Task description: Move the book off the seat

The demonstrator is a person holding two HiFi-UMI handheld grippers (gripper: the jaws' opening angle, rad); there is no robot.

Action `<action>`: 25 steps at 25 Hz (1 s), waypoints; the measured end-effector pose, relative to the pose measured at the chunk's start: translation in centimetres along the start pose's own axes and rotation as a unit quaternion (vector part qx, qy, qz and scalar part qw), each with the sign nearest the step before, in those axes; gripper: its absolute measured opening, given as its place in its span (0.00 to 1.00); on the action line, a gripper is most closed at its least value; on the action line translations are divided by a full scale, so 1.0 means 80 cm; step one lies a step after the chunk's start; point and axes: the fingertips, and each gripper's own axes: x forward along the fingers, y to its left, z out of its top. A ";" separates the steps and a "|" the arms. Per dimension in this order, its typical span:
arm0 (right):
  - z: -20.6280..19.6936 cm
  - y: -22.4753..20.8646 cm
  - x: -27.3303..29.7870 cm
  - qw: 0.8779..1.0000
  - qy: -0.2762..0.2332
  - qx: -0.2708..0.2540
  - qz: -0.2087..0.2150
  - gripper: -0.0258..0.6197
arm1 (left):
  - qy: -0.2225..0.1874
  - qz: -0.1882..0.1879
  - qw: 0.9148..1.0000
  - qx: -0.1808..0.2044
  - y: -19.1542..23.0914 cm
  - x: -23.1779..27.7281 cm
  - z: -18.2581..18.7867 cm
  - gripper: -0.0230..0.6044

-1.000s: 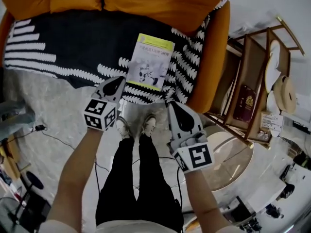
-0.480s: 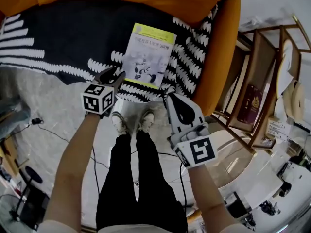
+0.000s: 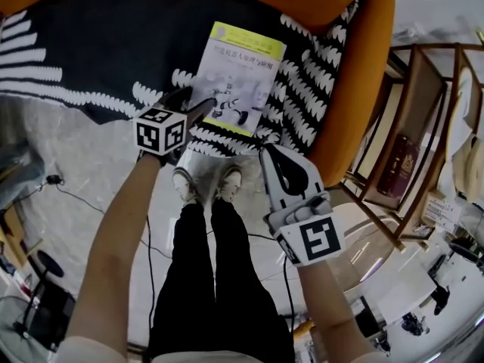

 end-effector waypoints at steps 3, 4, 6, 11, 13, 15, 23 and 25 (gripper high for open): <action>0.000 -0.002 -0.003 1.000 0.001 0.004 -0.001 0.07 | -0.006 -0.004 1.000 -0.022 0.006 0.007 -0.001 0.50; -0.001 -0.004 -0.005 1.000 0.001 0.004 -0.001 0.07 | -0.006 -0.005 0.999 -0.031 0.008 0.010 -0.002 0.50; -0.003 -0.009 -0.008 1.000 0.005 0.006 -0.003 0.07 | 0.001 -0.008 0.999 -0.033 0.010 0.017 -0.006 0.51; -0.004 -0.016 -0.017 1.000 0.004 0.016 -0.008 0.07 | 0.001 -0.031 0.999 -0.040 0.009 0.015 0.000 0.52; -0.006 -0.015 -0.019 1.000 0.003 0.021 -0.007 0.07 | -0.010 -0.050 0.997 -0.056 0.001 0.007 0.004 0.51; -0.009 -0.011 -0.020 1.000 0.004 0.022 -0.002 0.07 | -0.030 -0.077 0.993 -0.081 -0.013 -0.003 0.010 0.51; -0.003 0.001 -0.013 1.000 -0.001 0.024 0.009 0.07 | -0.117 -0.104 0.973 -0.170 -0.039 -0.033 0.029 0.50; -0.003 0.002 -0.013 1.000 -0.001 0.023 0.011 0.07 | -0.114 -0.103 0.973 -0.174 -0.051 -0.034 0.019 0.50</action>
